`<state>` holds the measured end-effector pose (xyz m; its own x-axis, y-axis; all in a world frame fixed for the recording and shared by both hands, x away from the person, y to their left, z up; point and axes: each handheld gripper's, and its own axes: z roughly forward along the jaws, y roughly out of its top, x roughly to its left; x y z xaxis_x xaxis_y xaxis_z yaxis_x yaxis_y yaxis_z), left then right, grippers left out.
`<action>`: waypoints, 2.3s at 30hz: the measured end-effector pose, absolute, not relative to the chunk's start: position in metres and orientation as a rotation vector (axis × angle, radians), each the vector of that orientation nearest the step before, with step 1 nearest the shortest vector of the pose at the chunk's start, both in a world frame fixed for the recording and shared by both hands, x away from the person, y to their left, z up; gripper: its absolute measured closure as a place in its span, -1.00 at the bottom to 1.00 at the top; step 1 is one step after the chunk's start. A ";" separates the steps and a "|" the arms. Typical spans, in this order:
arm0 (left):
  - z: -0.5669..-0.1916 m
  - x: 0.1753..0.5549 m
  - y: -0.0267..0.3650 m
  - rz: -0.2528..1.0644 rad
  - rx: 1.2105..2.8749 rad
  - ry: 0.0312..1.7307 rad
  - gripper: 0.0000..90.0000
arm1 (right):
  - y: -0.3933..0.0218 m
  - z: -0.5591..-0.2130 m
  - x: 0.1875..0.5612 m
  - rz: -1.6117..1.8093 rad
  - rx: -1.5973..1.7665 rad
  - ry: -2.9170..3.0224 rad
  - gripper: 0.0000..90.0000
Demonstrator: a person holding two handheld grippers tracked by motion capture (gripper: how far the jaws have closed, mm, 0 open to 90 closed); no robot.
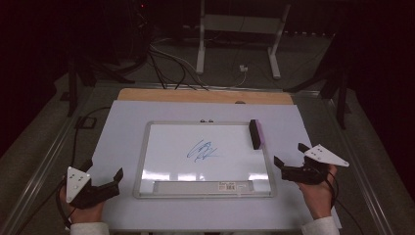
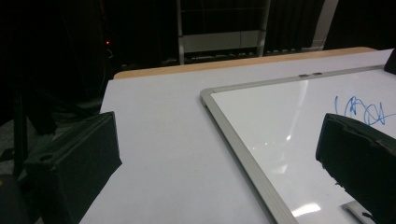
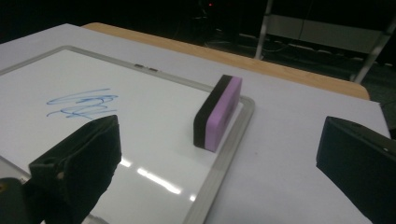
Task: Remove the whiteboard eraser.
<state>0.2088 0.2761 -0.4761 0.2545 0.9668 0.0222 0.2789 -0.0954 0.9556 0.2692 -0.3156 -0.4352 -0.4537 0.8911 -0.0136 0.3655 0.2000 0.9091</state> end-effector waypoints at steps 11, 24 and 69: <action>-0.477 0.209 0.276 0.922 1.582 1.191 -0.99 | -0.302 -0.430 0.296 1.225 1.179 1.948 -1.00; -0.479 0.205 0.280 0.935 1.572 1.200 -0.99 | -0.283 -0.426 0.327 1.228 1.201 1.976 -1.00; -0.482 0.207 0.279 0.924 1.569 1.207 -0.99 | -0.288 -0.450 0.403 1.158 1.379 1.985 -1.00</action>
<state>0.2070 0.2789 -0.4824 0.2369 0.9712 0.0268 0.2797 -0.0946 0.9554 0.4025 -0.2876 -0.4504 -0.3937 0.9147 0.0914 0.5295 0.1444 0.8360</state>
